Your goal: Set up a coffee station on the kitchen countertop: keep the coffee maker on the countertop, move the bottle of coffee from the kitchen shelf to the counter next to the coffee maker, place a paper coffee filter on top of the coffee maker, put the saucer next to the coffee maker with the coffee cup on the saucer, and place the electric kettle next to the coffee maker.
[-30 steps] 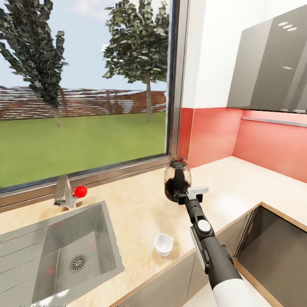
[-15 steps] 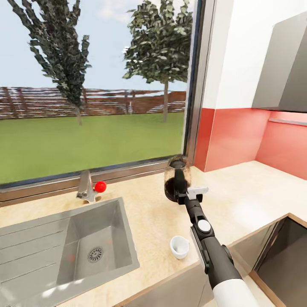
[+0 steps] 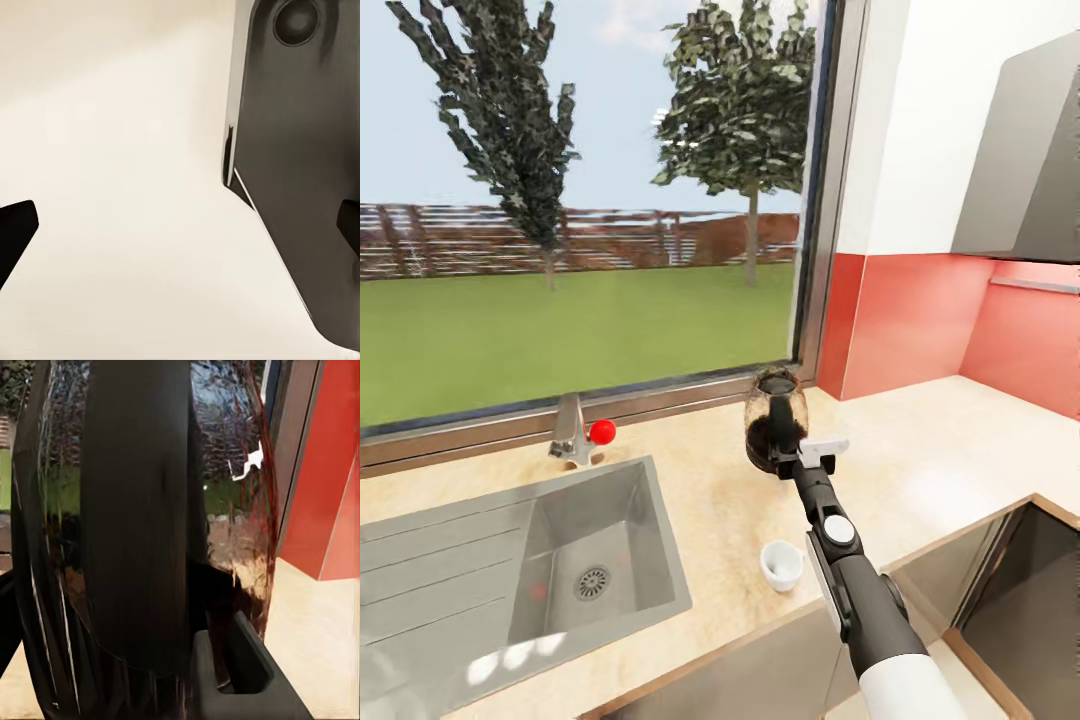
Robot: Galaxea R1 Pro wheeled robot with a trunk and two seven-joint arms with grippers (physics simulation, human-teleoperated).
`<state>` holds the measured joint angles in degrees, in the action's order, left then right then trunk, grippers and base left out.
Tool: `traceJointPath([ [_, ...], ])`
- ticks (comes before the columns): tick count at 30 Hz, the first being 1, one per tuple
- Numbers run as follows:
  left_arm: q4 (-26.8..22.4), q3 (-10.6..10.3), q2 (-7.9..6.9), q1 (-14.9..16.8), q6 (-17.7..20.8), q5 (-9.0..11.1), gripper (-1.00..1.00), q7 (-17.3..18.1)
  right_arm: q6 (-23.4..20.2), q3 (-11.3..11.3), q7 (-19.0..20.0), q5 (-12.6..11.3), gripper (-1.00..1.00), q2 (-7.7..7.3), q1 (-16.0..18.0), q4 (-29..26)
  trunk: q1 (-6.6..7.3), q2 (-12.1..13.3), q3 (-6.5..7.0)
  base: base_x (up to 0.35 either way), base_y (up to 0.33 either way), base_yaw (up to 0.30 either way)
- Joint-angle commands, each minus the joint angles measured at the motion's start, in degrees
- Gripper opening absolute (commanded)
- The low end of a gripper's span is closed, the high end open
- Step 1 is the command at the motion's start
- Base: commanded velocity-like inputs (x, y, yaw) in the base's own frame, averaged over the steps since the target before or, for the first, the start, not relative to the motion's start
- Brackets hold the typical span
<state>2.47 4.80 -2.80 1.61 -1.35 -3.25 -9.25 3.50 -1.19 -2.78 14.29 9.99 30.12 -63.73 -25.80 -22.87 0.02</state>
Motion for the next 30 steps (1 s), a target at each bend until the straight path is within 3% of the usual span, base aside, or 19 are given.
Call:
traceJointPath([
  [1,0.2,0.5,-0.01,0.1,-0.1,-0.3,1.00,-0.2,0.1,0.0,-0.3,0.6,-1.00,0.01,0.0,0.0,0.02,-0.1,-0.02,-0.329,0.000,0.000],
  [8,0.2,0.5,-0.01,0.1,-0.1,-0.3,1.00,-0.2,0.1,0.0,-0.3,0.6,-1.00,0.01,0.0,0.0,0.02,-0.1,0.19,-0.292,0.000,0.028],
  [22,0.1,0.5,0.04,0.1,-0.1,-0.3,1.00,-0.2,0.1,0.0,-0.3,0.6,-1.00,0.01,0.0,0.1,0.02,-0.1,0.88,-0.120,0.000,0.197],
  [30,0.1,0.5,0.01,0.1,-0.1,-0.3,1.00,-0.2,0.1,0.0,-0.2,0.6,-1.00,0.01,0.0,0.1,0.02,-0.1,0.89,-0.161,0.056,0.042],
])
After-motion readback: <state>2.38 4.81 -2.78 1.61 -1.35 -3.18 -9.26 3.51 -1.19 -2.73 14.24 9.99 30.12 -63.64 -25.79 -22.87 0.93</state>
